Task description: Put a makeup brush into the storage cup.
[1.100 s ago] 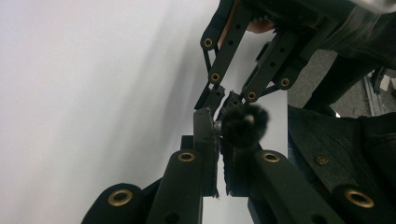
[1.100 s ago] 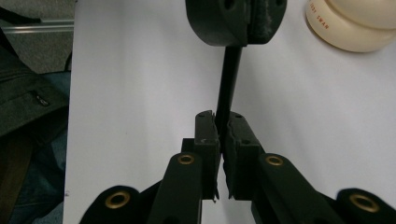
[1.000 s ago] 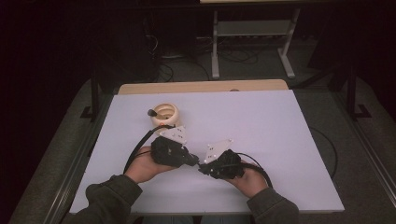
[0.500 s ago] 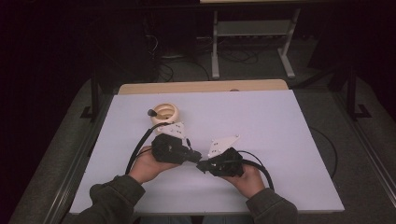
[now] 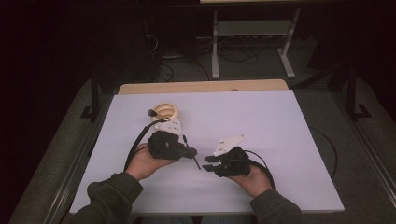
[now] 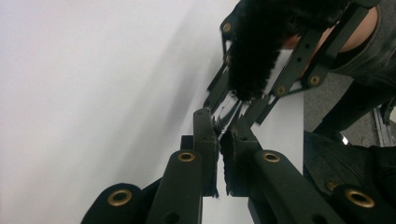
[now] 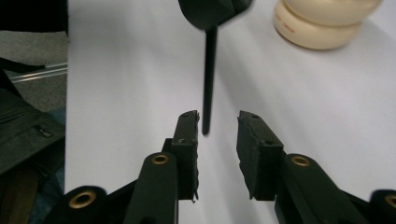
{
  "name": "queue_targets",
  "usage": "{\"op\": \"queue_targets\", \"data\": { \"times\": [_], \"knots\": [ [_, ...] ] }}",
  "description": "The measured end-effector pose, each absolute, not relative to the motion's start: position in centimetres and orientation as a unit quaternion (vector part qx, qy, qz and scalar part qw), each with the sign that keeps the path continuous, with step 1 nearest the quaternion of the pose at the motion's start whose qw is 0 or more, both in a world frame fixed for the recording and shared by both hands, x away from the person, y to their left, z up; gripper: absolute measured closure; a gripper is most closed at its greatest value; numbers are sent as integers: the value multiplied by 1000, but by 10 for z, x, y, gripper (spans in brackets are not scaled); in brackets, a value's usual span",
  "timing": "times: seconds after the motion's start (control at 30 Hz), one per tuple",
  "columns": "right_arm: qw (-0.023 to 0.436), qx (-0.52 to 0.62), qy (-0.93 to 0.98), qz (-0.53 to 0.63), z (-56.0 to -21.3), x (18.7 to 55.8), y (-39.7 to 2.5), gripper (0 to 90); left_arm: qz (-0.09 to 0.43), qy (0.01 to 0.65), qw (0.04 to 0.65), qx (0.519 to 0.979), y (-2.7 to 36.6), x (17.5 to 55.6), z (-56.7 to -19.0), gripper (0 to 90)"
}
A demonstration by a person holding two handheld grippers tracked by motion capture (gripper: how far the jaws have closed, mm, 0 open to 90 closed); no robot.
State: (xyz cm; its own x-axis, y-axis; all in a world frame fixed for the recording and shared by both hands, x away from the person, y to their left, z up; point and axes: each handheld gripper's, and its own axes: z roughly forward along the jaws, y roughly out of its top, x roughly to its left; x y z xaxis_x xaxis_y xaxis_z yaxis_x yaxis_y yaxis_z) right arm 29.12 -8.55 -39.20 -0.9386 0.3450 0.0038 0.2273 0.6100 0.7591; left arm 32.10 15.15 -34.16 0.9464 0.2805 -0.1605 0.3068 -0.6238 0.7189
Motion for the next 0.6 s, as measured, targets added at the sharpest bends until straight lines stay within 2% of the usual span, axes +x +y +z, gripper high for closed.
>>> {"op": "queue_targets", "data": {
  "times": [0.23, 0.6],
  "knots": [
    [74, 189, 885, 419, -389, 292, -100, 589, -13, 175, 400, 900, 158, 327, -342, 850],
    [80, 213, 877, 424, -387, 293, -115, 534, -9, 192, 401, 896, 166, 334, -342, 850]
  ]
}}
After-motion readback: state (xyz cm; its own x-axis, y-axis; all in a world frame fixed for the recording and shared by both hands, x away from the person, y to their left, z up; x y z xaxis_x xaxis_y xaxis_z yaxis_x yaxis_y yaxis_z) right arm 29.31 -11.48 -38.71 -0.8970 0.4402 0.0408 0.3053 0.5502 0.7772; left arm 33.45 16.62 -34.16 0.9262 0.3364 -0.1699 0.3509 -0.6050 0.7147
